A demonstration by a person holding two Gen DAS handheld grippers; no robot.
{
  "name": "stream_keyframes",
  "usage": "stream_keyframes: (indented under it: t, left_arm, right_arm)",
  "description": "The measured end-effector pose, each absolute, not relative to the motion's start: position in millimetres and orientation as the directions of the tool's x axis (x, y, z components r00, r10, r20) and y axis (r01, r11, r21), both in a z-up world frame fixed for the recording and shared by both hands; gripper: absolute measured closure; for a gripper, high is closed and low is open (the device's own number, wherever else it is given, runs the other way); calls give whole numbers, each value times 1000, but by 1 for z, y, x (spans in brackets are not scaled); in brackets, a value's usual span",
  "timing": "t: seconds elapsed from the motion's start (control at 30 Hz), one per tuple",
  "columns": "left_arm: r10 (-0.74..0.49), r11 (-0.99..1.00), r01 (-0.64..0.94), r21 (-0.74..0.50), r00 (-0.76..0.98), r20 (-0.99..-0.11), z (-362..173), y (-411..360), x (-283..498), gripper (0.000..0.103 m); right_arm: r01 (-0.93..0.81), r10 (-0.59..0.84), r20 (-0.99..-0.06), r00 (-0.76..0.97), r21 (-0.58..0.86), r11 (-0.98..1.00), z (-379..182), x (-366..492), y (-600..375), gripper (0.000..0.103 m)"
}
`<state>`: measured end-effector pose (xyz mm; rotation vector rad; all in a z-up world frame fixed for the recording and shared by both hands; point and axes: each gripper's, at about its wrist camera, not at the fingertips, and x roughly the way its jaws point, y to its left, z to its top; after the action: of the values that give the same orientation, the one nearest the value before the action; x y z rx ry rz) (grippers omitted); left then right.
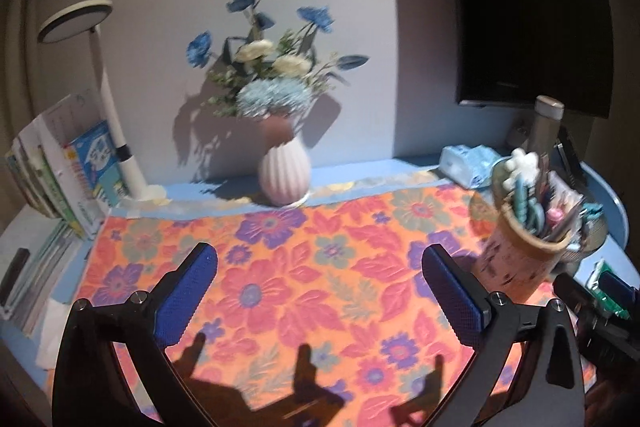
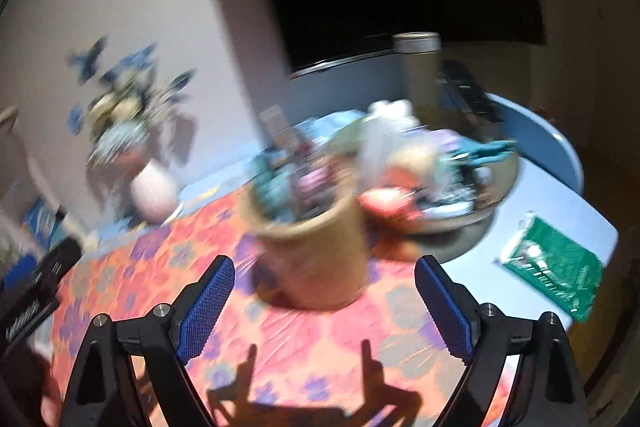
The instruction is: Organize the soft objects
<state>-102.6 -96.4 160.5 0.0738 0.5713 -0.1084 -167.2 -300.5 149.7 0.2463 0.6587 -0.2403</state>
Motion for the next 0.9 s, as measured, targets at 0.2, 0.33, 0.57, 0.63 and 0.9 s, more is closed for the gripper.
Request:
stream_keyframes:
  t: [0.2,0.33,0.57,0.63,0.9]
  left_arm:
    - [24,994,44,98,795,-606,134,-62,-87,0]
    - [134,989,-65,135,787,-602,108,-36,-70,0]
    - [141,986,-43,164,744,-653,64,-40,-26,0]
    - [126,989,-43,140,735,-666,53,-44,-19,0]
    - [154,985,-62,160,729,-667,38,-53,-18,0]
  right_arm:
    - [90,-25,-613,789,76,993,141,-133,-232,12]
    - [9,12,-565,825,33,999,123,-107,-205,12]
    - [7,9,-593,805,25,1000,90,-58,-203,12]
    - [28,-13,-592,806,15,1000,84,-54,-208,12]
    - [17,-15,-600,800,-2,1000,73,-54,-203,11]
